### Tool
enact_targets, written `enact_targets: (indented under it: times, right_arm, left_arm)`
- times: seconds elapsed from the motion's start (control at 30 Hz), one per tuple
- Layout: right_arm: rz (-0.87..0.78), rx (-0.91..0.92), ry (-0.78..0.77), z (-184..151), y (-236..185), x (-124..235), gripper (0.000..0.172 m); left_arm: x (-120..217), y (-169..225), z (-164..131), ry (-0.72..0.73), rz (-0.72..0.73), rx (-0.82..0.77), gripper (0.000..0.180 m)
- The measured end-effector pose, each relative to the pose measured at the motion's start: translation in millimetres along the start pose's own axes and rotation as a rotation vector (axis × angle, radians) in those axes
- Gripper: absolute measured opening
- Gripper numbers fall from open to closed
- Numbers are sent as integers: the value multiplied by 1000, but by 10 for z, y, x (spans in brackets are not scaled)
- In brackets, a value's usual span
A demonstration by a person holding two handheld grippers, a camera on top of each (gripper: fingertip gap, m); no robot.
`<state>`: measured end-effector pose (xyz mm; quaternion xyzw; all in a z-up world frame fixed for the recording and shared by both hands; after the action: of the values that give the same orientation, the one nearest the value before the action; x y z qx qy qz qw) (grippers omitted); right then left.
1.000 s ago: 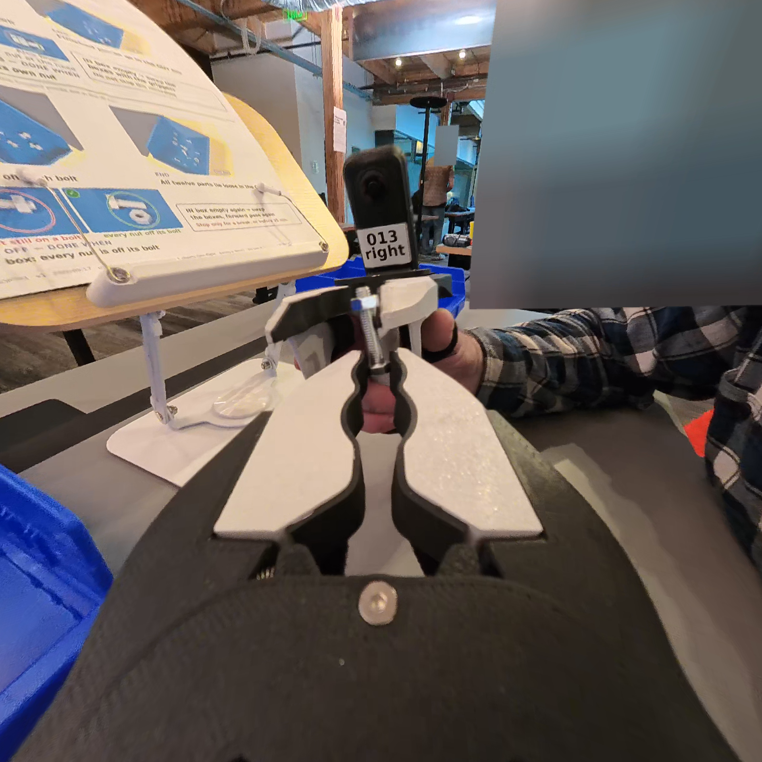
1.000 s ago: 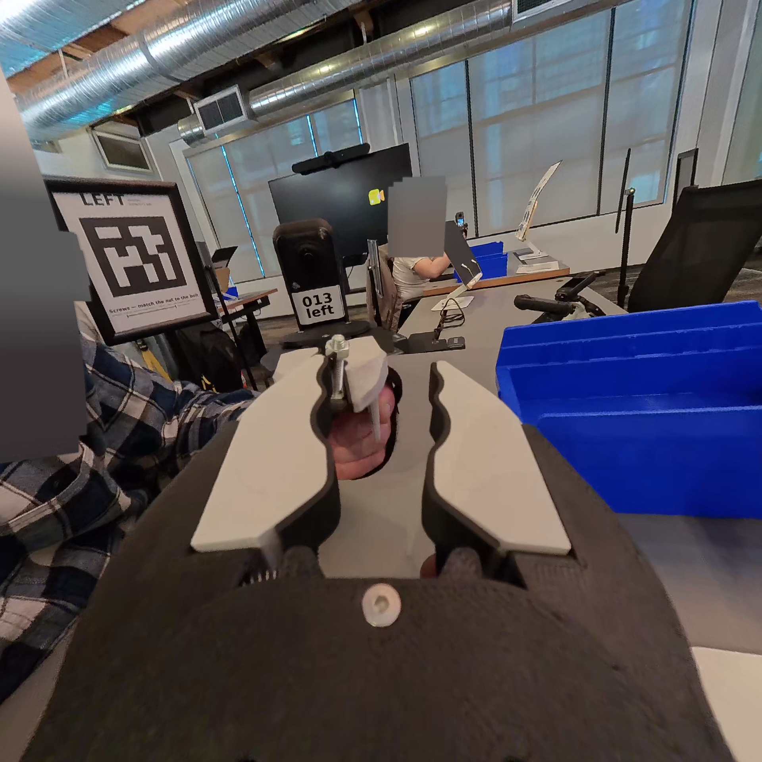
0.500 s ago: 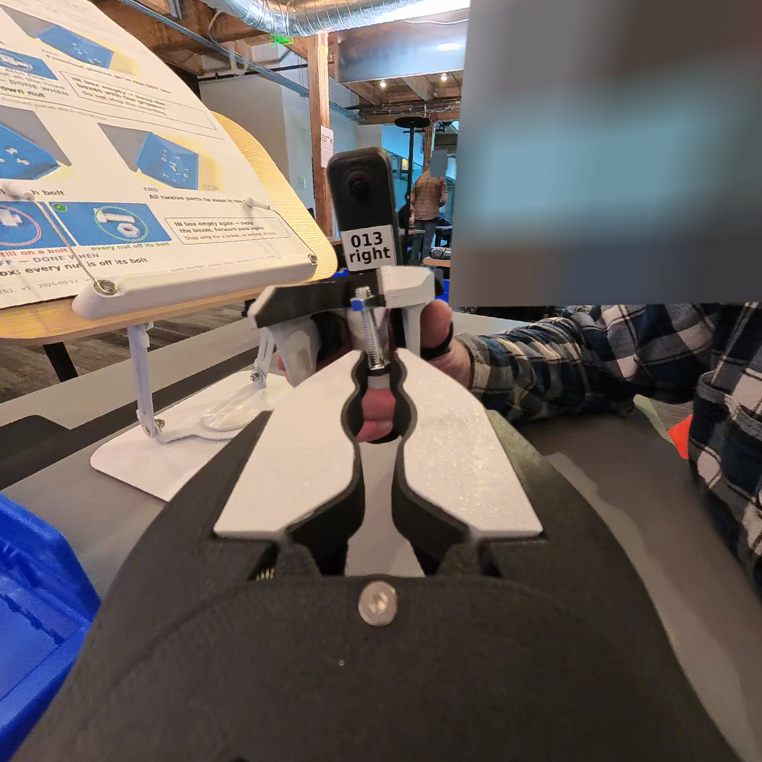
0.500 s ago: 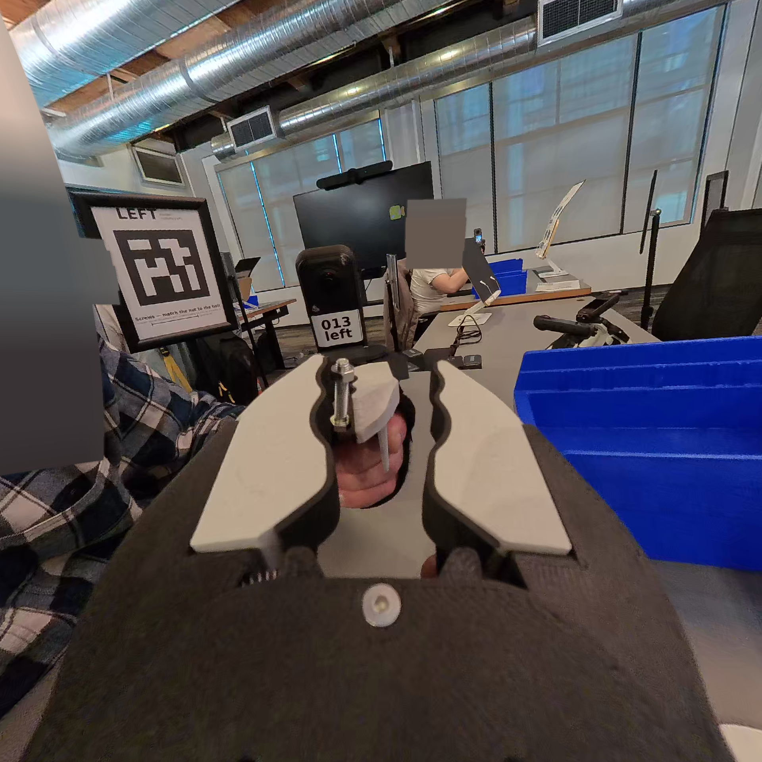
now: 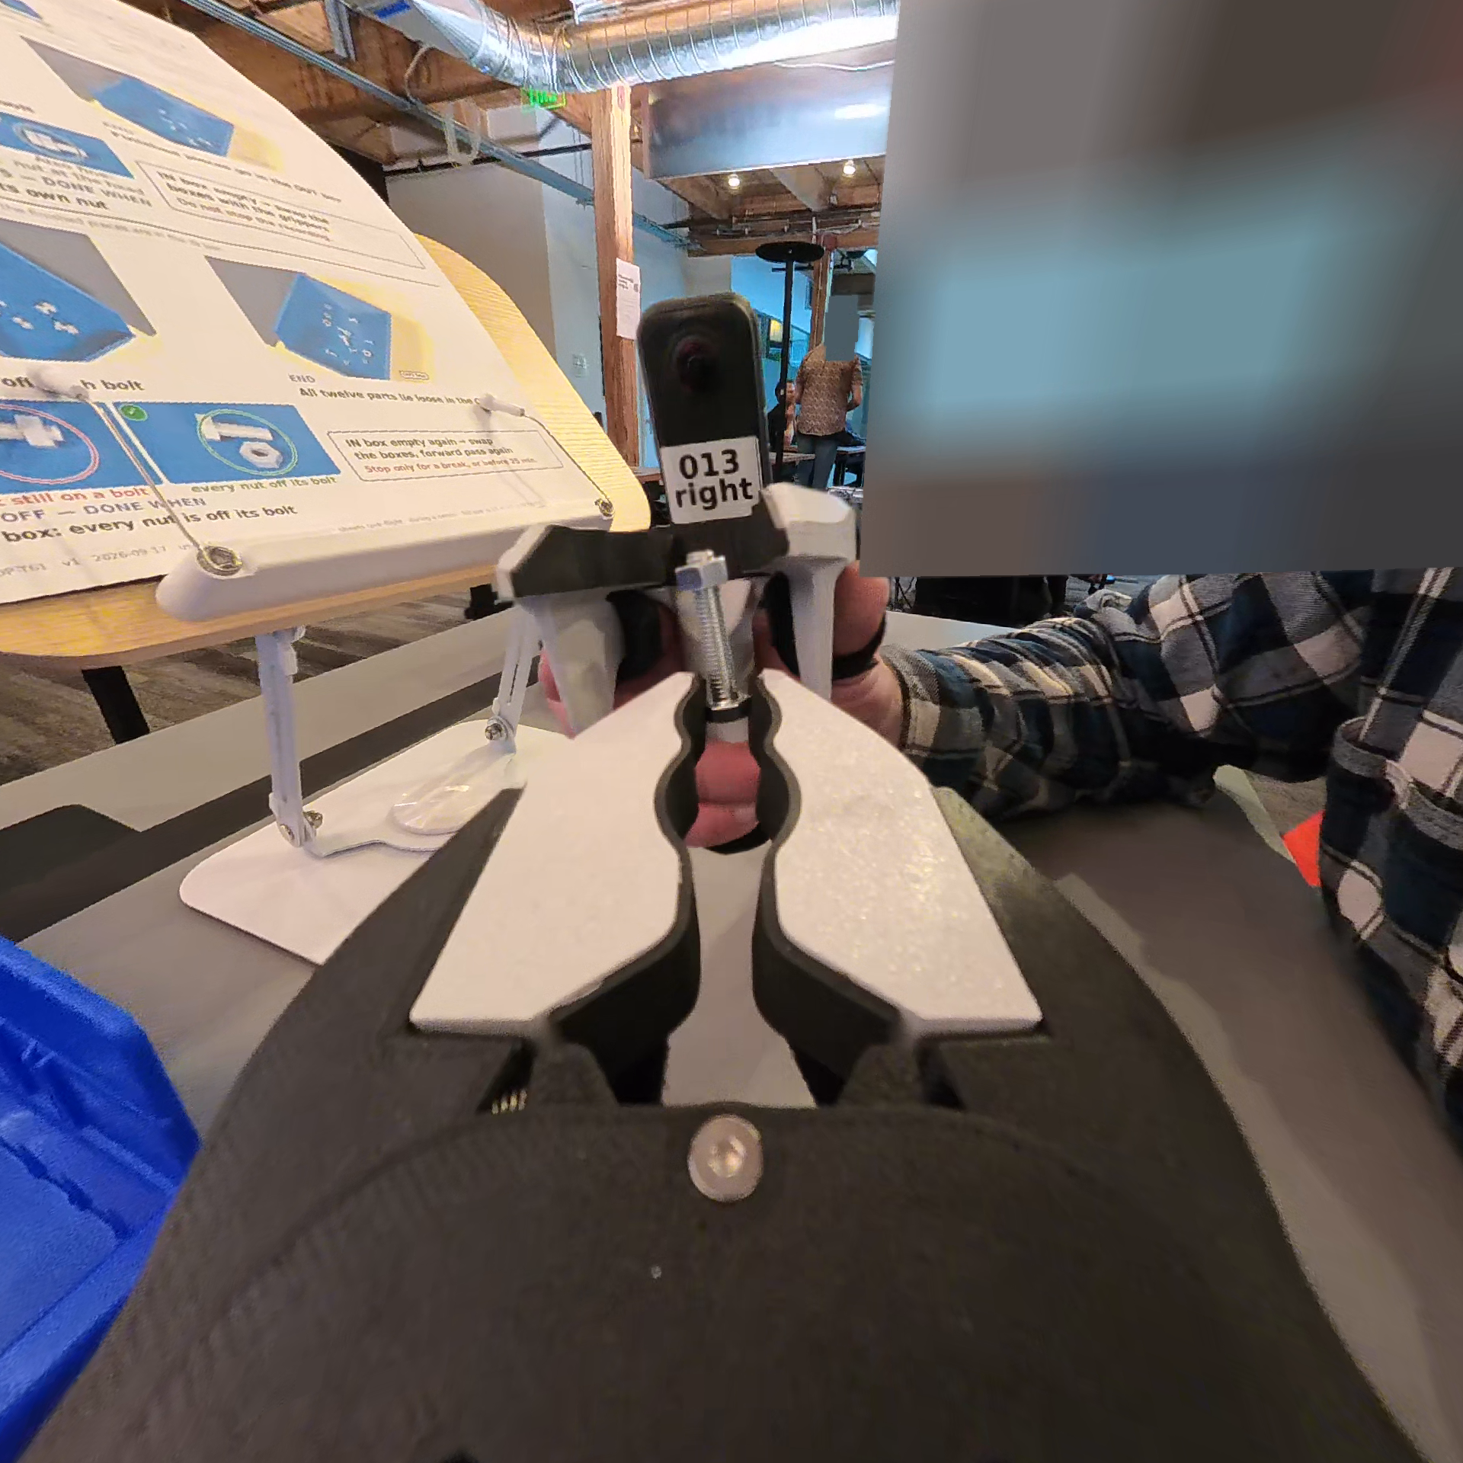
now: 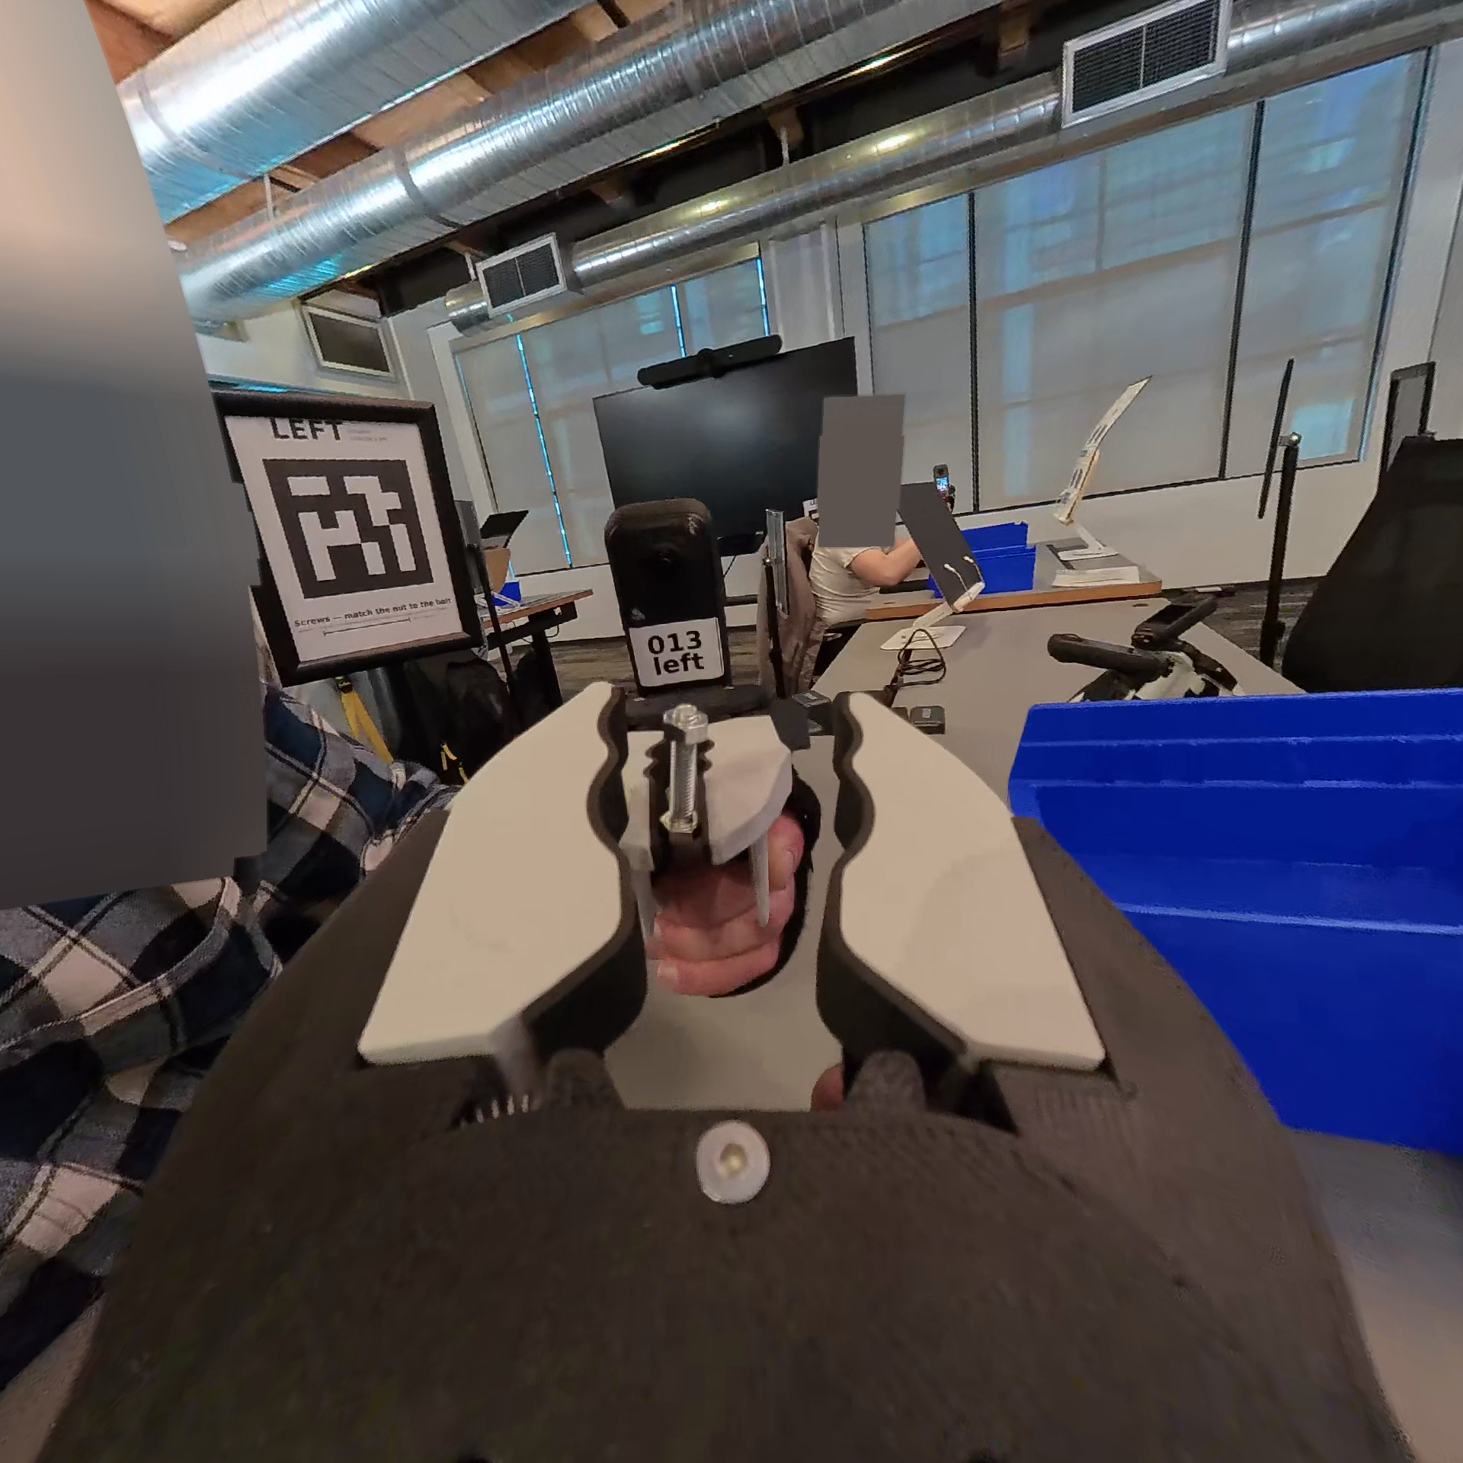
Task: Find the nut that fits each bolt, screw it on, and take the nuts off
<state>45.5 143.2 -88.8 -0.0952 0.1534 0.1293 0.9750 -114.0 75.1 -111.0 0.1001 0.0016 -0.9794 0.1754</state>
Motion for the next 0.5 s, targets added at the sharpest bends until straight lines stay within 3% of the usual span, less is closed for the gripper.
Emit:
enact_targets:
  times: [0.33, 0.5]
  right_arm:
    - [-72, -27, 1, -20, 170, 175, 48]
    - [-14, -21, 10, -19, 83, 90, 49]
  left_arm:
    - [39, 7, 60, 42, -3, -2, 10]
    - [30, 4, 42, 31, -5, 0, 10]
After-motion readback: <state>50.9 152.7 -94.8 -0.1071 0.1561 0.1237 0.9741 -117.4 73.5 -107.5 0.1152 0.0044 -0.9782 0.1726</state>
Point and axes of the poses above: each gripper's, where its closed fingertips meet, x back along the fingers, z out of its top, y = z × x across the jaws, the point moved 10 cm from there along x, back along the fingers, and after that the axes turned 5 degrees about y, right-handed, at the moved point
